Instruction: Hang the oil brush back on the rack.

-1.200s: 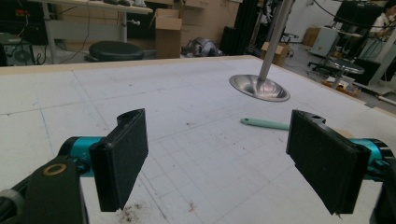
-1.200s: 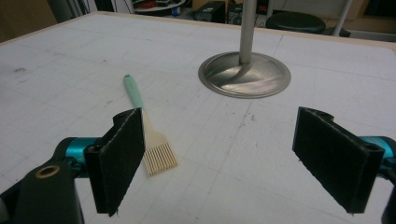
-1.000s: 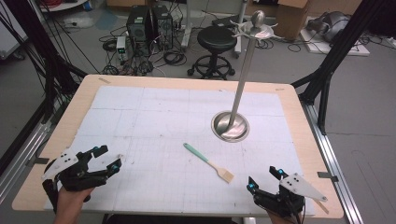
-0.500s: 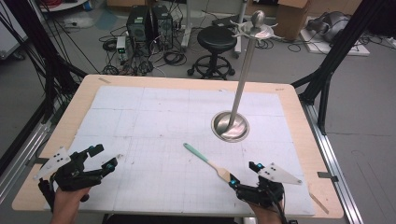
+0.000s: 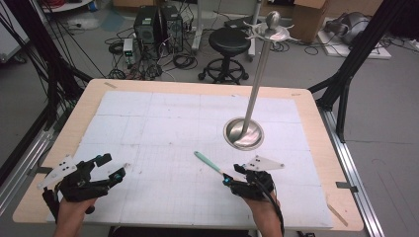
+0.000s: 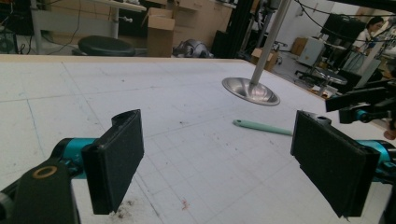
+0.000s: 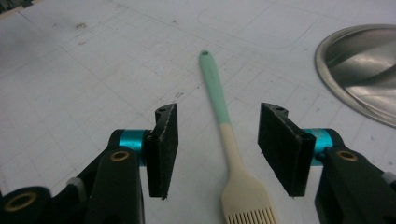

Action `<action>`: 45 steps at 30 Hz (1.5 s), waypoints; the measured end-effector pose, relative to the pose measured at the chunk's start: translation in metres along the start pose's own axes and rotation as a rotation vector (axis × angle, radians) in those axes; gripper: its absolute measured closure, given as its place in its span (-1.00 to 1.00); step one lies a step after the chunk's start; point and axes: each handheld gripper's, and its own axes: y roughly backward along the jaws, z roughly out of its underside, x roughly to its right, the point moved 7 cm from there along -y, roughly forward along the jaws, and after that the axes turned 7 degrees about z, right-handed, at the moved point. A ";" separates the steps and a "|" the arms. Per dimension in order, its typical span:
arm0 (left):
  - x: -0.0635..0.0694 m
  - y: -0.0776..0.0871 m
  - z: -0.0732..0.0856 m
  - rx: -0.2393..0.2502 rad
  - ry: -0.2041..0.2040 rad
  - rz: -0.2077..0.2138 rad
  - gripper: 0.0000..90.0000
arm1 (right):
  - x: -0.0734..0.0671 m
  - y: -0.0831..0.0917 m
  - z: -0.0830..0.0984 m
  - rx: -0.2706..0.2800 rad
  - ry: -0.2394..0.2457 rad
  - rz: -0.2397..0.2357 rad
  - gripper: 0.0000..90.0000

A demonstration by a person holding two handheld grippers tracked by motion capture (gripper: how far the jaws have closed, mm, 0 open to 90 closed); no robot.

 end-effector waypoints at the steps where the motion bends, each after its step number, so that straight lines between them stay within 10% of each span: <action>1: 0.001 -0.001 0.000 -0.002 -0.001 0.003 -0.61 | 0.000 -0.005 -0.001 -0.015 0.004 -0.011 0.16; 19: 0.004 -0.006 0.005 -0.033 0.003 0.027 -0.59 | 0.005 -0.059 0.006 -0.254 0.113 -0.006 0.44; 27: 0.005 -0.006 0.005 -0.038 0.003 0.030 -0.59 | 0.007 -0.060 0.005 -0.267 0.102 -0.003 0.80; 45: 0.008 -0.009 0.008 -0.080 -0.002 0.063 -0.54 | -0.003 -0.043 -0.002 -0.200 0.043 -0.107 0.83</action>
